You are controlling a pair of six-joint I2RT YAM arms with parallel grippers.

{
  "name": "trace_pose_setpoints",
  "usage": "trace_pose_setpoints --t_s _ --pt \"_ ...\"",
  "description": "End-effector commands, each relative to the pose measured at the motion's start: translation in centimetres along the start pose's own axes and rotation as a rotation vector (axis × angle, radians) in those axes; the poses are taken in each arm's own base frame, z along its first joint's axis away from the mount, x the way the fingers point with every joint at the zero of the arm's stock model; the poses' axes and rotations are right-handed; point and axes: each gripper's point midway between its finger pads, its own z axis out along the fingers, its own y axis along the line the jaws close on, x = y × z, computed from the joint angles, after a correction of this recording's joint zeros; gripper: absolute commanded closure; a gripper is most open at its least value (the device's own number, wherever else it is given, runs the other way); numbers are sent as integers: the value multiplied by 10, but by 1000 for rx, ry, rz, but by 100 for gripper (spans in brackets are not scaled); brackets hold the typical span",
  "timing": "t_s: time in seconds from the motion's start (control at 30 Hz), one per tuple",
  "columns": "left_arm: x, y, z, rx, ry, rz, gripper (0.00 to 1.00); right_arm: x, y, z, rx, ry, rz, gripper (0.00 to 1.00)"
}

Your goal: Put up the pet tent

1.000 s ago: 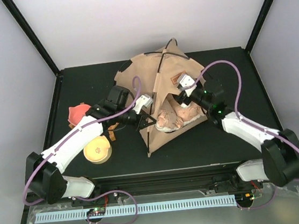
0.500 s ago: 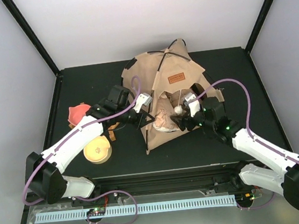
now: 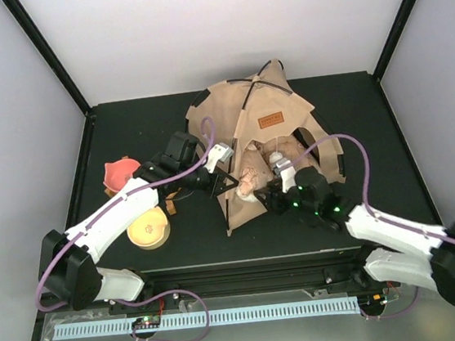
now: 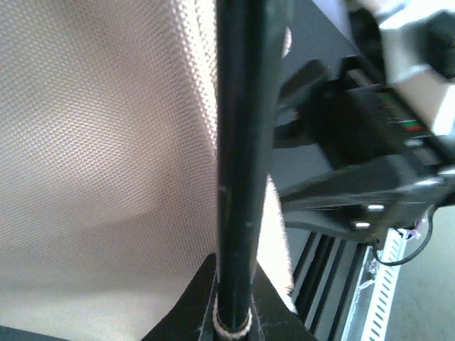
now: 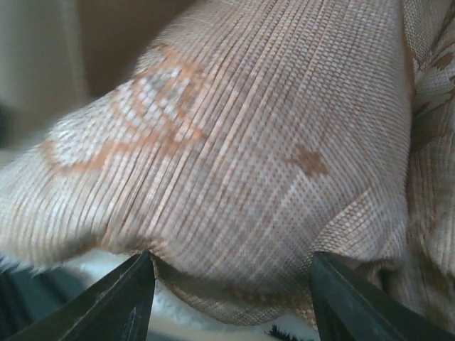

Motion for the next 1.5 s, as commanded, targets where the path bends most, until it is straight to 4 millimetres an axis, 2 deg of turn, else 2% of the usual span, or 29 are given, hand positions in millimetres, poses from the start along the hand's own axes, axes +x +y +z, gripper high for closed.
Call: trace_pose_setpoints --t_s 0.0,0.07,0.2,0.27,0.33,0.43,0.57,0.7,0.8,0.87,0.93,1.03,1.1,1.17,1.23,1.3,1.33,1.37,1.47 --pt "0 -16 3 104 14 -49 98 -35 -17 38 109 -90 23 39" --pt "2 -20 2 119 25 -43 98 -45 -26 58 165 -83 9 39" --pt "8 -19 -2 98 41 -45 98 -42 -71 94 326 -17 -25 38" --pt "8 -18 -5 82 36 -43 98 -36 -85 104 346 29 -65 37" --pt "9 -16 -7 64 34 -43 98 -27 -86 106 339 71 -124 33" --pt "9 -6 -7 7 35 -48 98 -19 -72 86 264 63 -173 26" --pt "8 8 -5 -66 34 -57 99 -29 -54 42 224 -15 -214 18" --pt "4 20 -6 -136 28 -65 97 -34 -34 7 166 7 -284 13" --pt "0 29 -9 -192 11 -73 96 -41 -31 -12 179 -13 -301 10" --pt "-2 37 -14 -243 0 -83 96 -48 -36 -24 219 -35 -286 7" --pt "-5 50 -25 -334 -21 -97 96 -64 -44 -39 273 -77 -236 8" --pt "-9 77 -54 -529 -71 -137 95 -90 -51 -63 326 -172 -175 13" --pt "-8 101 -73 -642 -114 -203 93 -105 -55 -79 347 -237 -146 21" --pt "-11 113 -95 -696 -177 -261 93 -117 -62 -92 372 -274 -129 27" --pt "-10 124 -108 -744 -210 -307 86 -126 -71 -102 404 -284 -111 31" --pt "-13 126 -113 -755 -244 -308 66 -131 -77 -108 424 -284 -99 32" --pt "-17 122 -114 -735 -260 -294 52 -134 -76 -110 419 -286 -105 32" --pt "-22 115 -113 -695 -279 -268 42 -135 -73 -108 398 -282 -124 32" --pt "-35 83 -113 -549 -352 -161 31 -139 -64 -100 349 -256 -196 36"
